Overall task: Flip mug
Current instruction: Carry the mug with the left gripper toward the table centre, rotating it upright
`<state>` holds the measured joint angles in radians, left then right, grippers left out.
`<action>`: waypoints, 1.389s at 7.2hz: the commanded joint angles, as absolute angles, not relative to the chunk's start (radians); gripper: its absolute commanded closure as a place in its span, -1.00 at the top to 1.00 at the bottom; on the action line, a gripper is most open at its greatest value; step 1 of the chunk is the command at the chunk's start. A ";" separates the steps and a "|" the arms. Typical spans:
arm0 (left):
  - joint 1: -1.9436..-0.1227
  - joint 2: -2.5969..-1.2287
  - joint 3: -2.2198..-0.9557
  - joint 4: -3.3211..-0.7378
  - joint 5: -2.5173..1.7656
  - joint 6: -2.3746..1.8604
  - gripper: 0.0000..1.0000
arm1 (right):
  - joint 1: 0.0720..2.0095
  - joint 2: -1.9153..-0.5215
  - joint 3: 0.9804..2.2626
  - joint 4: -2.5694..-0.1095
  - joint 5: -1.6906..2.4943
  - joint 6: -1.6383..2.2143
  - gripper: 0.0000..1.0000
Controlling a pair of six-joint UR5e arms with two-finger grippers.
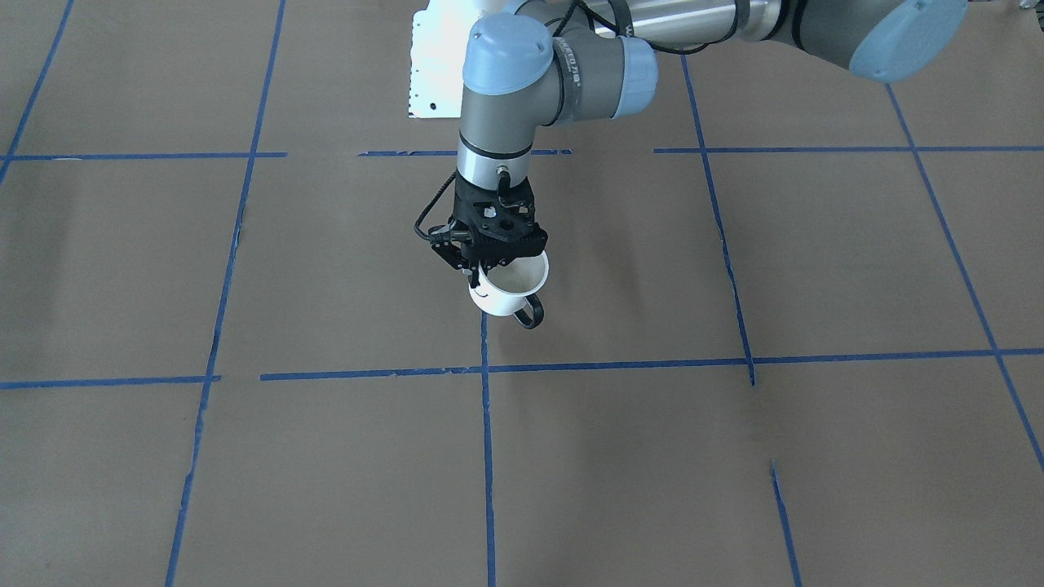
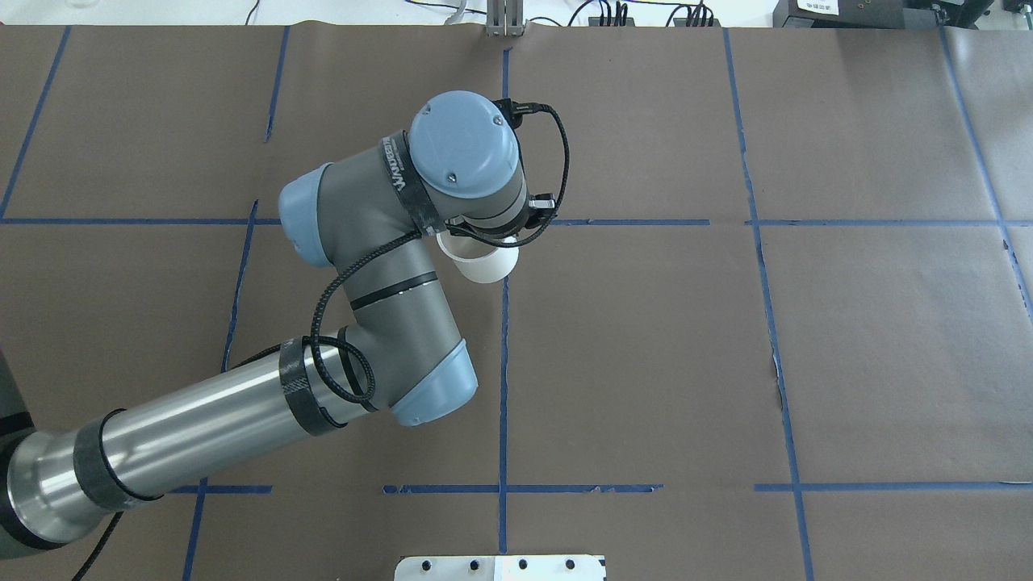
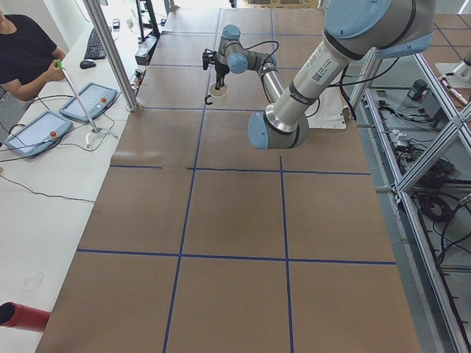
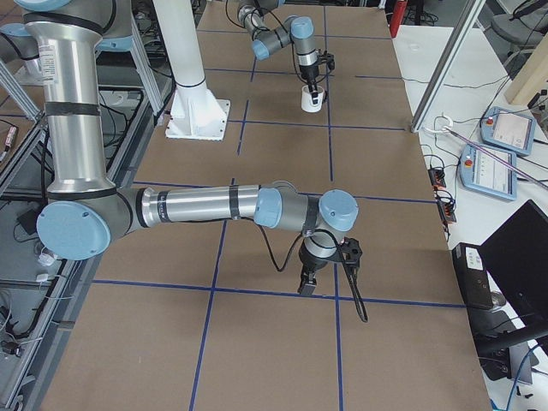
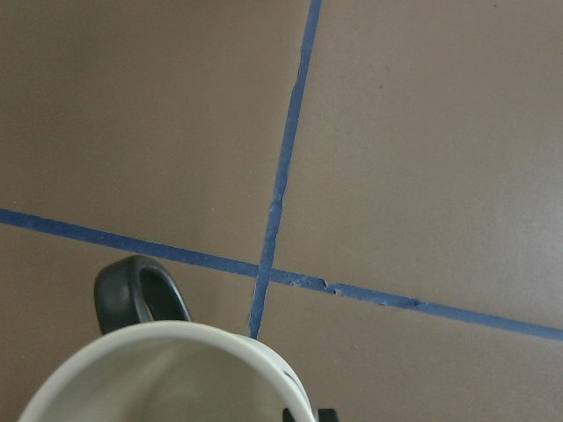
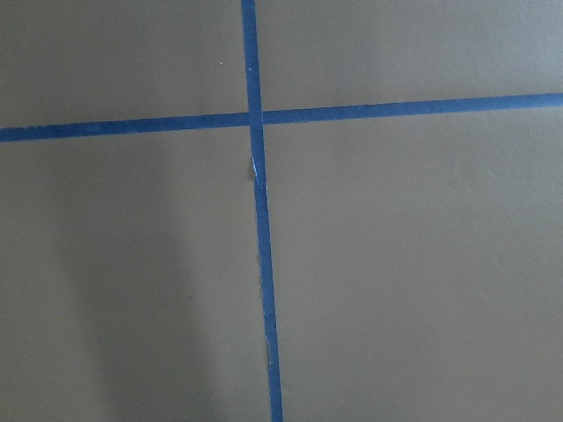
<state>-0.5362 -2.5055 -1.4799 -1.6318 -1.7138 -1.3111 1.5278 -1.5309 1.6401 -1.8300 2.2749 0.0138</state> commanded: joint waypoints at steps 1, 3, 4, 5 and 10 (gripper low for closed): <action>-0.494 -2.520 -1.460 -1.574 -1.658 -1.215 -1.00 | 1.528 -1.531 1.640 -1.830 2.275 0.014 1.00; -0.459 -2.519 -1.444 -1.583 -1.651 -1.215 -1.00 | 1.528 -1.531 1.640 -1.830 2.275 0.014 1.00; -0.424 -2.519 -1.434 -1.588 -1.608 -1.216 -1.00 | 1.528 -1.531 1.640 -1.830 2.275 0.014 1.00; -0.419 -2.519 -1.421 -1.607 -1.605 -1.216 -1.00 | 1.528 -1.531 1.640 -1.830 2.275 0.014 1.00; -0.407 -2.530 -1.399 -1.629 -1.603 -1.227 0.99 | 1.528 -1.531 1.640 -1.830 2.275 0.014 1.00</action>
<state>-0.4099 -2.5287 -1.4025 -1.6257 -1.6042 -1.2237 1.5279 -1.5309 1.6402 -1.8301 2.2749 0.0138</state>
